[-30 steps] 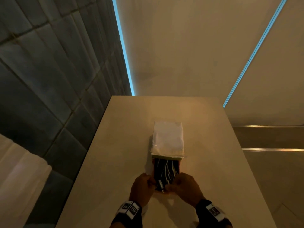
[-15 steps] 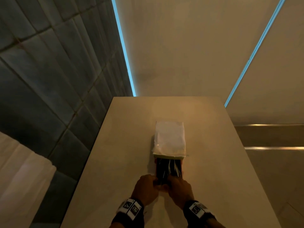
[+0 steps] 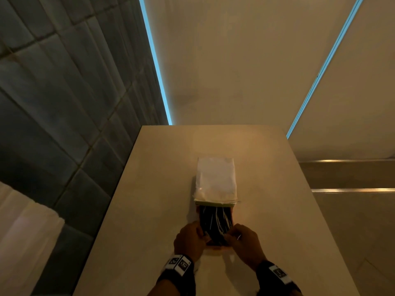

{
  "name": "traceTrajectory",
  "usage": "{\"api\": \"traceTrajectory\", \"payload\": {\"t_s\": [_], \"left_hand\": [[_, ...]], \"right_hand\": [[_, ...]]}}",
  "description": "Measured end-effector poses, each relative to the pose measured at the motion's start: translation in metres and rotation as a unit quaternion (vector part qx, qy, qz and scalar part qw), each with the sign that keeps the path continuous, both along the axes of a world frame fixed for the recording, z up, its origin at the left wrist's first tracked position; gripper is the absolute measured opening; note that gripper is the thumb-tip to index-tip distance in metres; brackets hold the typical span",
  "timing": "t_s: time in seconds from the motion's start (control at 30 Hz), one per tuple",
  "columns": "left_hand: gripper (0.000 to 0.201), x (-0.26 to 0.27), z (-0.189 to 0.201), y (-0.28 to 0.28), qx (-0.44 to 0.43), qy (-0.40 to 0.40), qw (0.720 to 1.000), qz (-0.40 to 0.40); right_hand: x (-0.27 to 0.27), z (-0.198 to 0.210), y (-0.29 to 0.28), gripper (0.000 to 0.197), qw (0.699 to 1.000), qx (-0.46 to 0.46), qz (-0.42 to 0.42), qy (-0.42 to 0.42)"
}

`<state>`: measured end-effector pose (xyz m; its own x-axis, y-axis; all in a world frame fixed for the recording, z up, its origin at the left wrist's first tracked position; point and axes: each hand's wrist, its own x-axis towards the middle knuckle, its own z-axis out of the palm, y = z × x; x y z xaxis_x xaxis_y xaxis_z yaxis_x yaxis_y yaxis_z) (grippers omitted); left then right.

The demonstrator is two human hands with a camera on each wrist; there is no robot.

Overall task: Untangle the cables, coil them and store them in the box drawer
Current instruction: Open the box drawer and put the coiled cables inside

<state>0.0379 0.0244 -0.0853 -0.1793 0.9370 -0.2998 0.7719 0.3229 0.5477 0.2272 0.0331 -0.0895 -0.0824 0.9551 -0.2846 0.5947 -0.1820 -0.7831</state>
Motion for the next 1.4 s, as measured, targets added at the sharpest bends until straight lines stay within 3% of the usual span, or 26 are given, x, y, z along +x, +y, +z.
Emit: {"api": "traceTrajectory", "payload": {"t_s": [0.27,0.43,0.5,0.73,0.93,1.1,1.2,1.3,1.4], "left_hand": [[0.022,-0.002,-0.008,-0.005,-0.011,-0.044,0.999,-0.015],[0.045,0.009,-0.004,-0.007,-0.001,-0.015,1.000,-0.003],[0.044,0.013,-0.007,-0.004,-0.003,-0.013,1.000,0.010],[0.035,0.009,-0.008,0.001,-0.007,-0.098,0.994,0.057],[0.031,0.002,-0.006,0.006,0.010,-0.149,0.985,0.091],[0.025,0.000,-0.001,0.035,0.053,-0.159,0.982,0.081],[0.015,-0.002,-0.005,0.046,0.075,-0.151,0.982,0.081],[0.031,-0.007,-0.010,0.052,0.100,-0.144,0.981,0.078],[0.064,-0.018,-0.006,0.061,0.067,-0.144,0.987,0.035]], "right_hand": [[-0.013,-0.007,0.007,0.029,0.994,-0.048,0.009,-0.093],[-0.009,0.000,0.006,0.030,0.997,-0.046,0.053,-0.042],[-0.004,0.004,0.006,0.032,0.997,-0.049,0.060,-0.017],[-0.015,0.003,0.014,0.038,0.990,-0.129,-0.050,0.016],[-0.014,0.002,0.025,0.036,0.950,-0.187,-0.212,0.135],[-0.016,0.009,0.055,0.017,0.933,-0.205,-0.221,0.196],[-0.015,0.008,0.071,0.015,0.939,-0.195,-0.213,0.187],[-0.007,0.004,0.070,0.028,0.947,-0.150,-0.214,0.188],[-0.001,0.013,0.064,0.043,0.975,-0.069,-0.113,0.180]]}}
